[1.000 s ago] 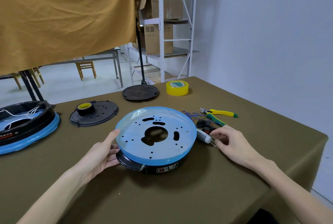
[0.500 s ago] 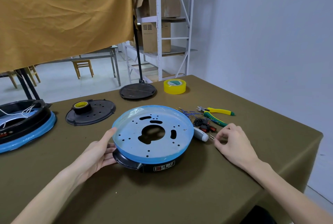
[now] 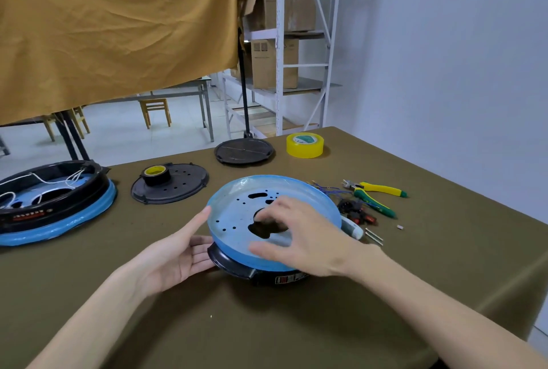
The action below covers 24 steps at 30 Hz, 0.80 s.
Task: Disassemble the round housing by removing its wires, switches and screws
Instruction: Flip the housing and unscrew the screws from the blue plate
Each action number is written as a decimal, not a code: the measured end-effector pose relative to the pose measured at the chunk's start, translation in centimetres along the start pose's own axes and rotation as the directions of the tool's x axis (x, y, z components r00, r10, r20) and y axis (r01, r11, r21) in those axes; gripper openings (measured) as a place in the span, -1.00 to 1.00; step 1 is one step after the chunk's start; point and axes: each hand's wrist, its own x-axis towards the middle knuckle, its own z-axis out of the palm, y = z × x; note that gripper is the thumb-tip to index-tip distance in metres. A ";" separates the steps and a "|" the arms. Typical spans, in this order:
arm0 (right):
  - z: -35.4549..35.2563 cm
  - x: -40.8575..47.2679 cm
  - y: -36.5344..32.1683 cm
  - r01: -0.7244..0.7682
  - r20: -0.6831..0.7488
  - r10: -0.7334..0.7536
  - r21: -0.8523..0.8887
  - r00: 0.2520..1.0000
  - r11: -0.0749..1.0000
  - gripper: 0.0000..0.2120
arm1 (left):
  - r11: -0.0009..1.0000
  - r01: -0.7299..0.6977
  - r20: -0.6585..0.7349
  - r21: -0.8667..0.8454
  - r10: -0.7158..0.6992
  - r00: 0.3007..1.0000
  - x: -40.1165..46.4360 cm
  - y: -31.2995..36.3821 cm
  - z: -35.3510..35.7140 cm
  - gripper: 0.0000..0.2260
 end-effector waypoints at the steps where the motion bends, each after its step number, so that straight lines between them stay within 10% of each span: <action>1: 0.8 0.7 -0.9 0.027 0.081 -0.020 -0.091 0.997 0.996 -0.40 | 1.000 -0.004 0.010 0.003 0.004 1.000 -0.1 0.0 0.1 -0.18; 9: 1.6 2.2 -2.3 0.129 0.138 -0.116 -0.088 0.984 0.988 -0.71 | 0.976 -0.032 -0.058 -0.217 0.020 0.998 0.0 0.0 -0.2 -0.58; 14: 1.9 2.0 -1.8 0.111 0.135 -0.105 -0.035 0.985 0.993 -0.73 | 0.974 -0.210 -0.223 0.082 0.223 0.949 0.0 -0.7 0.3 -0.87; 19: 3.0 1.5 -1.6 0.063 0.220 -0.046 -0.073 0.974 0.995 -0.61 | 0.791 -0.416 -0.450 0.449 0.602 0.659 -0.3 -0.7 0.0 -0.91; 24: 2.1 3.4 -1.9 -0.087 0.031 0.081 0.403 0.996 0.911 -0.77 | 0.536 -0.707 -0.257 0.461 0.844 0.472 -2.6 0.7 2.8 -0.90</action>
